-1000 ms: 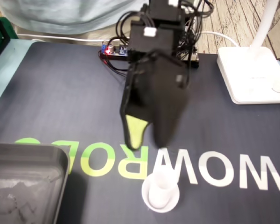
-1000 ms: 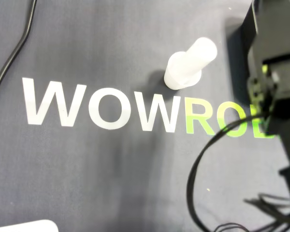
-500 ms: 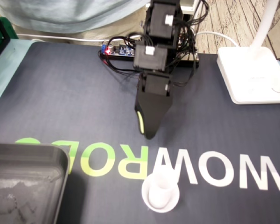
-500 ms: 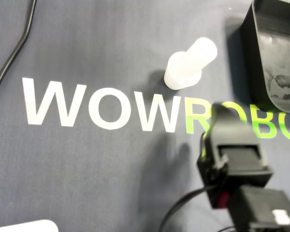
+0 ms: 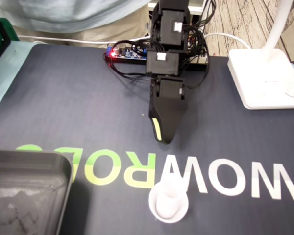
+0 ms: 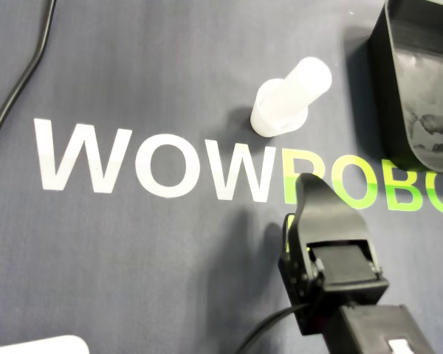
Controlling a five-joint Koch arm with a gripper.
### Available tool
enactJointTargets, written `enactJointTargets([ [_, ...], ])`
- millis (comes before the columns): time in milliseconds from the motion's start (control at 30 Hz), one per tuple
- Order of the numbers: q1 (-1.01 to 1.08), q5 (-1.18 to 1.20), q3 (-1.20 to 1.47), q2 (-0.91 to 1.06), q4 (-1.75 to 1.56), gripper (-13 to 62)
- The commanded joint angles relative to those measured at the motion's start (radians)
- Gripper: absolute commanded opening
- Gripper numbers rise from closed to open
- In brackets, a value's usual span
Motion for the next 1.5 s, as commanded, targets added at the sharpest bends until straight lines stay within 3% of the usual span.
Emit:
enactJointTargets([
  [0, 0.011, 0.075, 0.04, 0.074, 0.009, 30.2],
  [1467, 0.005, 0.101, 0.04, 0.074, 0.1, 34.2],
])
